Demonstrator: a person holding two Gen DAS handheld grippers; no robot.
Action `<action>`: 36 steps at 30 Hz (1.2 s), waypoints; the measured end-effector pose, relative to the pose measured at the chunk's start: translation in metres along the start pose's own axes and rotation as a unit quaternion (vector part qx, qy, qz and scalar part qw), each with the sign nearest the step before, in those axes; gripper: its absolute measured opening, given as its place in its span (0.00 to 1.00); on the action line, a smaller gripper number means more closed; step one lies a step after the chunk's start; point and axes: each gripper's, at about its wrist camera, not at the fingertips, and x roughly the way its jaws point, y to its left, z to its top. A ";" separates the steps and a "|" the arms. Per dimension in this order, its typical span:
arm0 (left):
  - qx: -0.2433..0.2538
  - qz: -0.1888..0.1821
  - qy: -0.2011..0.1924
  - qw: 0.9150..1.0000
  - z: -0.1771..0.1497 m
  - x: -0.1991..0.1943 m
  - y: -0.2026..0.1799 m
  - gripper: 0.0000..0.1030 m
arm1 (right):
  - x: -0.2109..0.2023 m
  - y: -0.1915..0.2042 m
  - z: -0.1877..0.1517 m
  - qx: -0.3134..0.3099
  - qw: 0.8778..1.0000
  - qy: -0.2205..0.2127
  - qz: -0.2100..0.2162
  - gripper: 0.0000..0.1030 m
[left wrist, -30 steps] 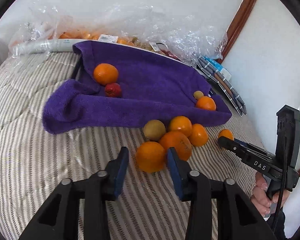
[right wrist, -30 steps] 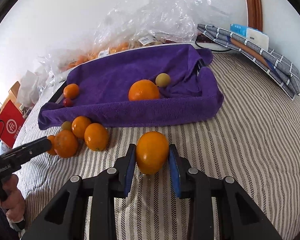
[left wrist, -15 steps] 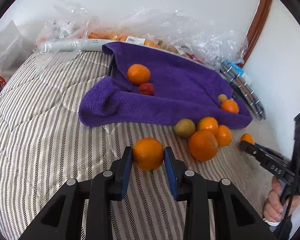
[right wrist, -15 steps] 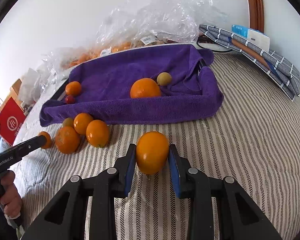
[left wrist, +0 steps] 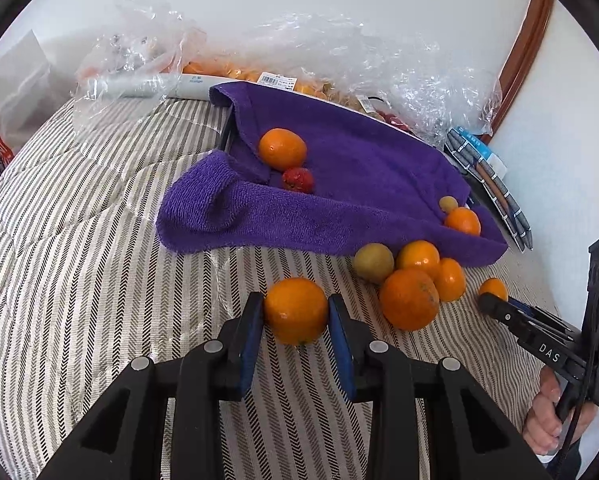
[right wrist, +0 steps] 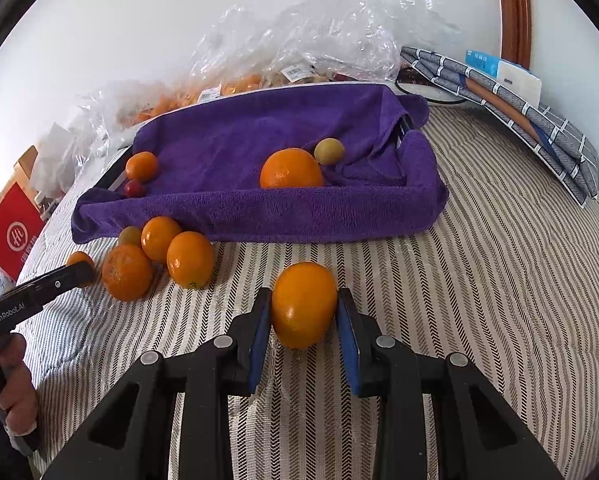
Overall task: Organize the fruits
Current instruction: 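Grasp another orange with the left gripper while the right gripper holds its orange, then carry both oranges onto the purple towel and open both grippers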
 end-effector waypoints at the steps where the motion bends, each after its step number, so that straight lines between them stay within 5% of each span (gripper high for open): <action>1: 0.002 0.002 0.000 1.000 0.000 0.000 -0.001 0.30 | 0.000 -0.001 0.000 0.001 1.000 -0.001 0.002 0.31; 8: -0.007 -0.002 -0.005 1.000 0.000 -0.003 0.001 0.29 | -0.003 -0.002 0.000 0.008 1.000 -0.010 0.013 0.31; 12: -0.001 -0.002 -0.042 0.999 -0.002 -0.016 -0.002 0.29 | -0.013 -0.006 -0.002 0.018 0.999 -0.035 0.033 0.31; 24: -0.001 -0.014 -0.083 0.996 0.003 -0.034 -0.003 0.29 | -0.039 -0.003 -0.006 0.003 0.997 -0.073 0.017 0.31; 28: -0.014 -0.032 -0.096 0.995 0.016 -0.044 -0.008 0.29 | -0.047 -0.006 0.007 0.004 0.997 -0.077 0.028 0.31; 36: -0.009 0.005 -0.110 0.994 0.062 -0.023 -0.024 0.29 | -0.047 -0.019 0.063 -0.001 0.992 -0.124 0.005 0.31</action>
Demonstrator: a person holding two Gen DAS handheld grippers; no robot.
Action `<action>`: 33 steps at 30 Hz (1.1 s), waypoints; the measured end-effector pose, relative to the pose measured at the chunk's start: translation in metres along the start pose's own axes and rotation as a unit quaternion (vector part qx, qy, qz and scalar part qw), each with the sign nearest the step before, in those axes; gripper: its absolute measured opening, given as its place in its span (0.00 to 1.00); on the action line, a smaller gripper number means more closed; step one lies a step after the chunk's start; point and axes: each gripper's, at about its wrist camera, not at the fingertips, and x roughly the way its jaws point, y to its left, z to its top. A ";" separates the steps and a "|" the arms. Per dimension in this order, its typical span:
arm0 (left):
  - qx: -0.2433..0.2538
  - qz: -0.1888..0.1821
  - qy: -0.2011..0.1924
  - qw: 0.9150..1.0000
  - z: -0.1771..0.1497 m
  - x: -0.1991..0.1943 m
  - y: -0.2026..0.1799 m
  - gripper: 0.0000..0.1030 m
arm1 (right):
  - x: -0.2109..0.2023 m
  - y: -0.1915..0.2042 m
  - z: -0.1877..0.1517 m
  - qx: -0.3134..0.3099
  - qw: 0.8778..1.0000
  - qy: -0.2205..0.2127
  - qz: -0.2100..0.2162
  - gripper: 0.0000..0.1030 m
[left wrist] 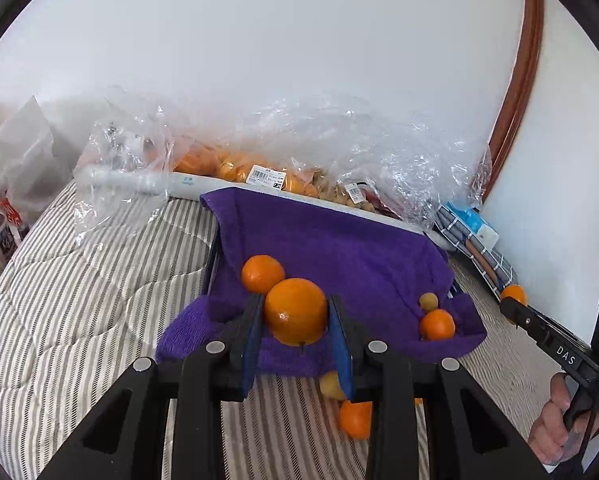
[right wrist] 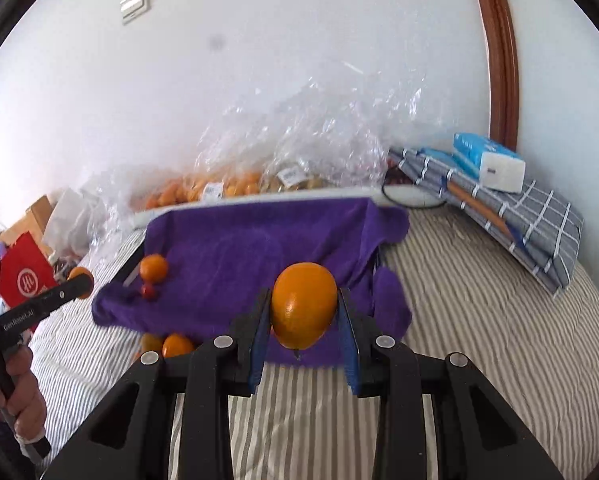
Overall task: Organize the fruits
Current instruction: 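Carry both oranges onto the purple towel and open both grippers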
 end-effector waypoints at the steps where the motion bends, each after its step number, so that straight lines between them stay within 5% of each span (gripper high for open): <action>1: -0.007 0.000 0.002 1.000 0.004 0.008 -0.001 0.29 | 0.003 -0.001 0.004 0.001 1.000 -0.003 -0.003 0.31; 10: -0.019 -0.005 0.015 1.000 0.015 0.057 -0.017 0.29 | 0.064 -0.015 0.048 0.013 1.000 0.008 -0.011 0.31; 22: -0.016 -0.030 0.058 0.998 -0.003 0.071 -0.018 0.29 | 0.119 -0.032 0.024 0.035 0.997 0.070 -0.022 0.31; 33: -0.032 -0.052 0.088 0.994 -0.005 0.078 -0.016 0.29 | 0.114 -0.029 0.024 0.032 0.998 0.055 -0.010 0.33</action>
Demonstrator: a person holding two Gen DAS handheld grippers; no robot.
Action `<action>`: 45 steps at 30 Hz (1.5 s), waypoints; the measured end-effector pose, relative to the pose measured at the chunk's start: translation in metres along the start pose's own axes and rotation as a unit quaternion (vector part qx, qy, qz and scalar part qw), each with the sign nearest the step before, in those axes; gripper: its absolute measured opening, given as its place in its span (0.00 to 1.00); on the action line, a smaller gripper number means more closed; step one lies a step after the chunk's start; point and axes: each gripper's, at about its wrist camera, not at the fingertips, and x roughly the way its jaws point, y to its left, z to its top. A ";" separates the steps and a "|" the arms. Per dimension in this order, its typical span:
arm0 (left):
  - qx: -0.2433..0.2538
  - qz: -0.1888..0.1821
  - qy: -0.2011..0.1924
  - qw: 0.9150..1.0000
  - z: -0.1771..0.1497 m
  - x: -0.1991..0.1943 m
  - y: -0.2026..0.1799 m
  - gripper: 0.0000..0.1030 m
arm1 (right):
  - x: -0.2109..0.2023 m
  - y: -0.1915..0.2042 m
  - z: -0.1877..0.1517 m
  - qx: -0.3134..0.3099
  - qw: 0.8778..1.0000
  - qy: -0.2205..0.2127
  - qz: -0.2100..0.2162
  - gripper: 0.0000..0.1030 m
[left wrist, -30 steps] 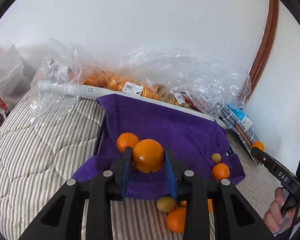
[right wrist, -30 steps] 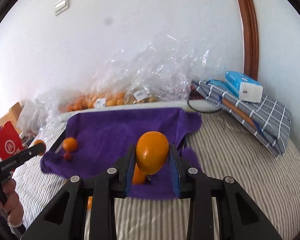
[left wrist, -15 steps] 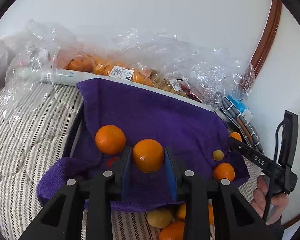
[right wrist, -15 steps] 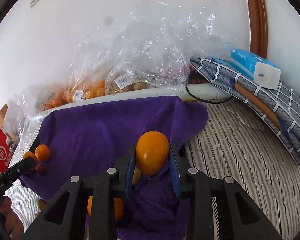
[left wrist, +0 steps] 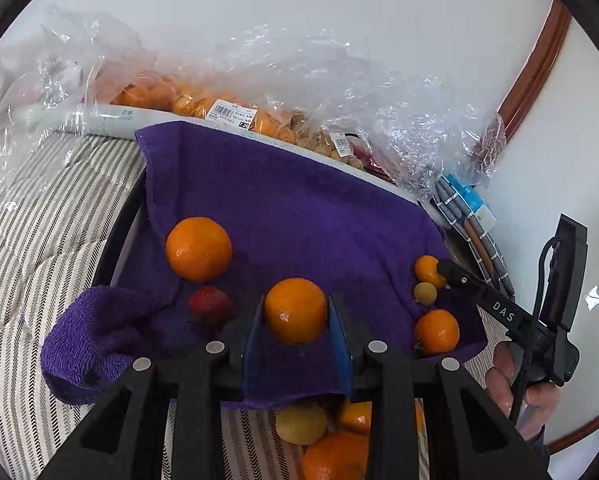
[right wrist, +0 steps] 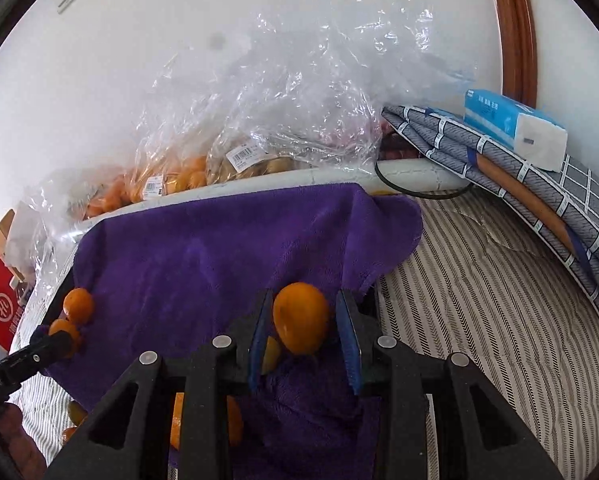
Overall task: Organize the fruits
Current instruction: 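Carry both oranges onto the purple towel and open both grippers, then grasp an orange with the right gripper while the left gripper grasps another orange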
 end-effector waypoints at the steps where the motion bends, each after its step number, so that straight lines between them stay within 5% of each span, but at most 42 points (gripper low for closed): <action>1: 0.003 0.003 -0.001 1.000 0.000 0.001 -0.001 0.29 | -0.002 0.000 -0.001 0.000 1.000 -0.004 -0.001 0.34; 12: 0.040 0.041 -0.005 0.998 -0.002 0.004 -0.010 0.30 | -0.015 0.003 -0.004 -0.010 1.000 -0.020 -0.019 0.41; 26: 0.043 0.024 -0.042 0.998 0.000 -0.010 -0.011 0.36 | -0.051 0.023 -0.009 -0.067 0.992 -0.095 -0.039 0.41; 29: 0.045 0.025 -0.051 0.997 0.000 -0.014 -0.012 0.36 | -0.062 0.024 -0.009 -0.054 0.994 -0.090 -0.037 0.41; 35: 0.042 0.022 -0.069 0.996 0.002 -0.024 -0.013 0.36 | -0.081 0.031 -0.028 -0.007 0.998 -0.019 0.053 0.35; 39: 0.034 0.026 -0.086 0.995 0.002 -0.033 -0.010 0.36 | -0.087 0.051 -0.051 -0.037 0.998 -0.002 0.046 0.34; 45: 0.053 0.079 -0.130 0.987 -0.010 -0.050 -0.006 0.36 | -0.085 0.079 -0.079 -0.059 0.996 0.031 0.061 0.34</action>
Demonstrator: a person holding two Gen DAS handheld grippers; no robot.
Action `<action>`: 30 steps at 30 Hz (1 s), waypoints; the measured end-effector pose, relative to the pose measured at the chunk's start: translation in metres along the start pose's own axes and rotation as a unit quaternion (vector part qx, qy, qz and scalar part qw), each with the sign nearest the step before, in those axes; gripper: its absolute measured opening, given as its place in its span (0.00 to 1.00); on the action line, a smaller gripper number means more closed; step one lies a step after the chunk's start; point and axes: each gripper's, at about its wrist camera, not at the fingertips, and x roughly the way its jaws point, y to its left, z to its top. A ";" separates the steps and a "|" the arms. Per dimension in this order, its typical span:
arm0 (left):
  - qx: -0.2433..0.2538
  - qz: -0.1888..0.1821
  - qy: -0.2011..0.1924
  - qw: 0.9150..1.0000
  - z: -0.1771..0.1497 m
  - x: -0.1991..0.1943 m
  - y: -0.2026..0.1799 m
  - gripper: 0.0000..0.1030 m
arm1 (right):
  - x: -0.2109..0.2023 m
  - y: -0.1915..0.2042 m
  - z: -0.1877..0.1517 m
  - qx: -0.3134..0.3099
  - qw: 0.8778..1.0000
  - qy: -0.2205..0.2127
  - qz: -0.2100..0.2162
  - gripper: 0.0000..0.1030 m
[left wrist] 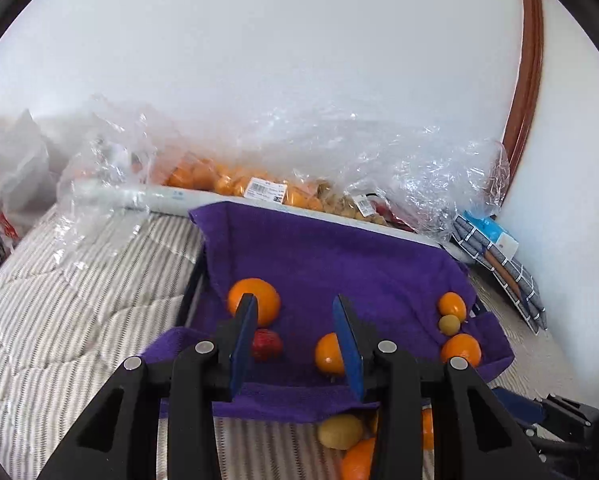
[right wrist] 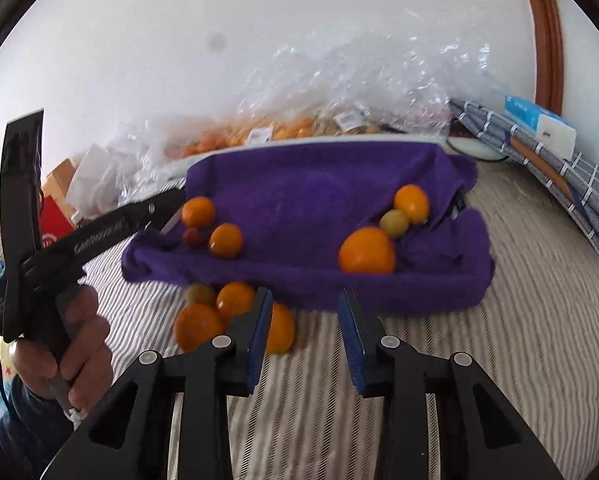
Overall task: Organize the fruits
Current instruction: 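Grasp an orange with the right gripper while the left gripper grasps another orange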
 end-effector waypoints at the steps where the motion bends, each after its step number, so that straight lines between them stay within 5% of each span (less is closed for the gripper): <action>1: 0.001 0.003 -0.003 1.000 -0.001 -0.003 0.003 0.36 | 0.003 0.001 -0.002 0.000 1.000 0.003 0.002 0.34; 12: 0.012 0.016 0.010 1.000 -0.032 -0.047 0.034 0.37 | 0.032 0.015 -0.019 0.002 0.999 0.050 -0.006 0.34; 19: 0.019 0.009 0.031 0.999 -0.036 -0.042 0.032 0.39 | 0.040 0.017 -0.016 0.003 0.999 0.053 -0.010 0.30; 23: 0.029 -0.014 0.042 0.999 -0.039 -0.040 0.026 0.39 | 0.026 0.011 -0.020 0.001 0.999 0.035 -0.029 0.30; 30: 0.024 -0.128 0.104 0.986 -0.047 -0.032 0.008 0.39 | -0.003 -0.019 -0.035 0.014 0.998 0.023 -0.060 0.30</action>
